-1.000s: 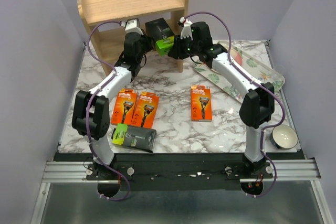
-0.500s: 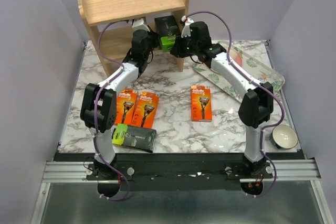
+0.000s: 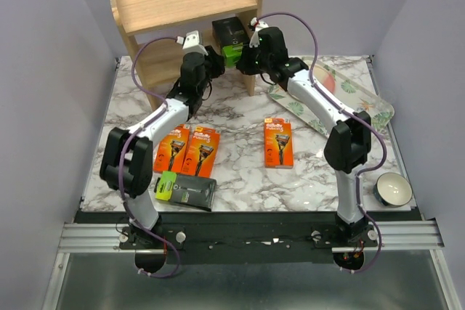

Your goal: Place and organize the shaving razors onto the shelf

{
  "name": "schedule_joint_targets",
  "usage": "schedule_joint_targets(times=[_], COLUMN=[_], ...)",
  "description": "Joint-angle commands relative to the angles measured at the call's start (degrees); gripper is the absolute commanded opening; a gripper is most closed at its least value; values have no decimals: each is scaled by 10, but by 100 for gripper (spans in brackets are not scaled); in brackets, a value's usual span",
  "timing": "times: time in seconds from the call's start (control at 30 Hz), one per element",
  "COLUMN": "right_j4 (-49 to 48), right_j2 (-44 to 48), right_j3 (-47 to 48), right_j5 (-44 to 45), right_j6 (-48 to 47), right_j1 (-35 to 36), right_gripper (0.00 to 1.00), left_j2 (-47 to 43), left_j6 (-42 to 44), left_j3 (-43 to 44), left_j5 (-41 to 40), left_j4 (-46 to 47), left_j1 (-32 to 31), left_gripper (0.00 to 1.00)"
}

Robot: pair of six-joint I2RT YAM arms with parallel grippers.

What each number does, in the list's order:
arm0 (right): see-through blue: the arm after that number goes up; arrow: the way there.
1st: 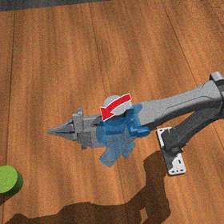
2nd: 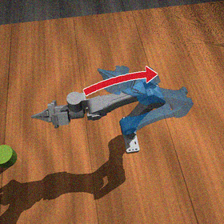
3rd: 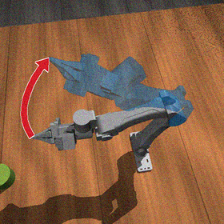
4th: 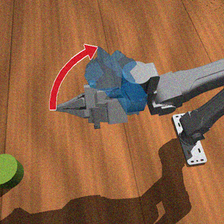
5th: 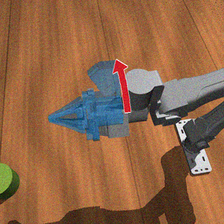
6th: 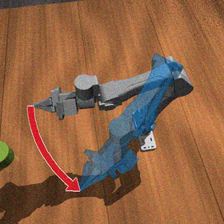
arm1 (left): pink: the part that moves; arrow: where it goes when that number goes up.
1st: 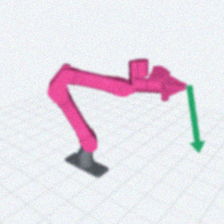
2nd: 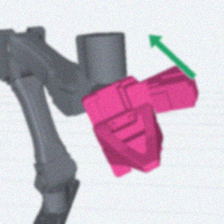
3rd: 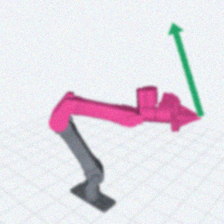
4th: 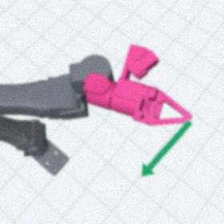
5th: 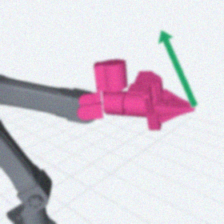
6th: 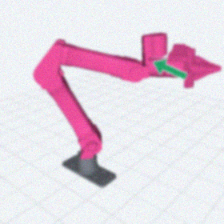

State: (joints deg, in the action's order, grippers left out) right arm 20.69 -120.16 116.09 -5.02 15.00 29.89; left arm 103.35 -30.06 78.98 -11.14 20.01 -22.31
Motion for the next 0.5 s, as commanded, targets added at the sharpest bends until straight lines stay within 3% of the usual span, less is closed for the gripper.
schedule_joint_targets(times=[0.0, 0.07, 0.17, 0.27, 0.3, 0.37, 0.47], right_j4=[-35, -35, -37, -26, -21, -15, 8], right_j2=[-6, 5, 46, 85, 116, 148, 203], right_j3=[12, 2, -23, -67, -105, -146, -240], right_j5=[33, 24, -6, 12, 37, 60, 7], right_j6=[-14, -32, -58, -76, -79, -85, -66], right_j1=[-4, -4, -4, 1, 6, 17, 21], right_gripper=[25, 25, 32, 53, 67, 73, 73], left_j2=[-104, -147, -213, -292, -312, -353, -394], left_j6=[-24, -15, 34, 92, 126, 150, 150], left_j3=[-76, -120, -178, -234, -243, -248, -247], left_j5=[37, 51, 79, 99, 99, 84, 111], left_j4=[-15, -28, -49, -88, -109, -202, -331], left_j1=[-14, -18, -18, -17, -16, -2, 44], left_gripper=[52, 56, 72, 89, 97, 99, 99])
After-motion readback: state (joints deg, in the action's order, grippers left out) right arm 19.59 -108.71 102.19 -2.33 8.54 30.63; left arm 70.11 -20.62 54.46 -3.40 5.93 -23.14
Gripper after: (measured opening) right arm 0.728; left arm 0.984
